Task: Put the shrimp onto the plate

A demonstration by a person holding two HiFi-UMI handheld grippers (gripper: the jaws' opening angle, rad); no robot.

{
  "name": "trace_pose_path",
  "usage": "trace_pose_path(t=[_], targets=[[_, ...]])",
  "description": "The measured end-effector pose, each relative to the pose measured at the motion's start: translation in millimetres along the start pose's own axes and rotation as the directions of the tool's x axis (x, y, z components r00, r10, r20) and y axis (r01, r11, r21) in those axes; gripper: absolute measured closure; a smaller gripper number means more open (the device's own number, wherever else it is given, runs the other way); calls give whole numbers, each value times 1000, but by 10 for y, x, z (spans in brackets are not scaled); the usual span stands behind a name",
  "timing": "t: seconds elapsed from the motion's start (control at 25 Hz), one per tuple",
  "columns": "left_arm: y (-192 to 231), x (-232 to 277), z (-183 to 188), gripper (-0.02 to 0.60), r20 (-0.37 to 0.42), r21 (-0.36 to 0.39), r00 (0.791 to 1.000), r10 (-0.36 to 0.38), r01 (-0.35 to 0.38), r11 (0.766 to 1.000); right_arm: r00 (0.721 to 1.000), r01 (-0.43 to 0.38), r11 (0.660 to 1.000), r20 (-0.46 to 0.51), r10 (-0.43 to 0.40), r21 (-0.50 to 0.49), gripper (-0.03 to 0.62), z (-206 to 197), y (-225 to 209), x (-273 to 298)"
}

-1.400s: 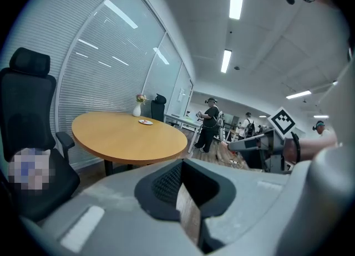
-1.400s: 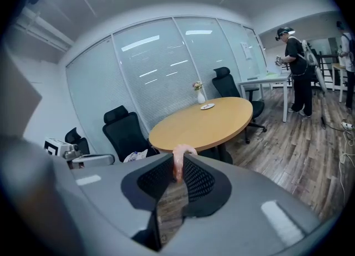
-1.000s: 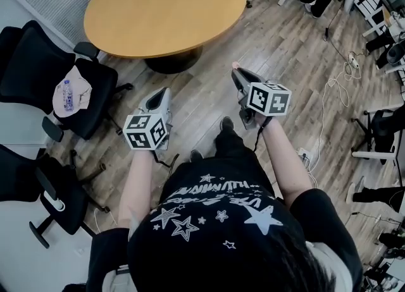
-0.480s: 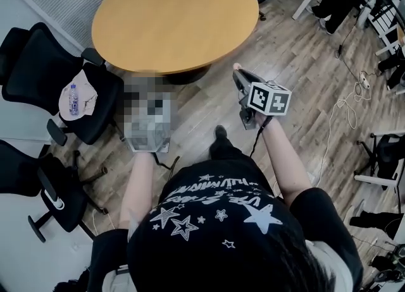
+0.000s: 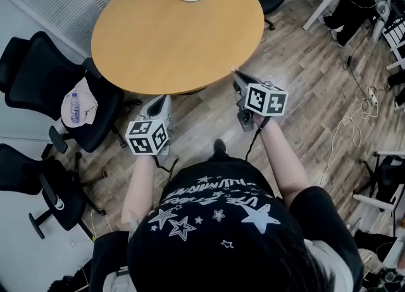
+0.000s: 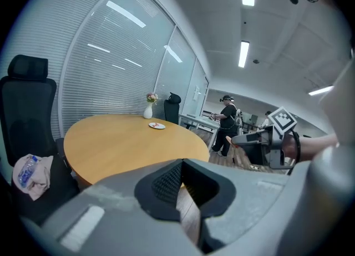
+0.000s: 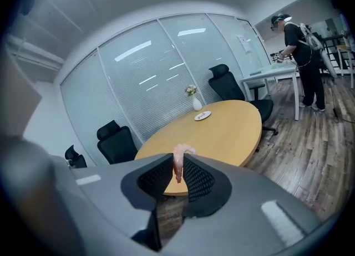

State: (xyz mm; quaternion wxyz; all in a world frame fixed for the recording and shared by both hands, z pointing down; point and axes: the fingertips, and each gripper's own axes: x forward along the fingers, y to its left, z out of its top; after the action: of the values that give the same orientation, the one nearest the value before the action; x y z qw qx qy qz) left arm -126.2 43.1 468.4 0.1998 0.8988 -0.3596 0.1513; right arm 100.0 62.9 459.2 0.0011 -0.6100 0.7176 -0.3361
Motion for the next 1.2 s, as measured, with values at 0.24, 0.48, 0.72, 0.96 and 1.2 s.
trace_pose_path(t=[0.24,0.48,0.72,0.96,1.2], targets=[[79,302,122,580,1,-18,999,55,-55,998,999,-50,999,-15,50,-11,535,253,-219,267],[127,545,203,580,10,-27,994,112,-112,993,997,-76,997,-36,75,-20,534,426,-491,406],[124,682,293,580,-5,-7,995,99,-99,995,997,-69,998,-39,69,5,534,501,-639,536],[402,941,380,580,-5,-34,998,70,-71,997,996,-47,999,-76,47,9,534,479,-633,833],[712,1309,568,580,-21,-39,1000,23,-23,999,997,-2,1000,-79,3,6,534,738,-709,1201]])
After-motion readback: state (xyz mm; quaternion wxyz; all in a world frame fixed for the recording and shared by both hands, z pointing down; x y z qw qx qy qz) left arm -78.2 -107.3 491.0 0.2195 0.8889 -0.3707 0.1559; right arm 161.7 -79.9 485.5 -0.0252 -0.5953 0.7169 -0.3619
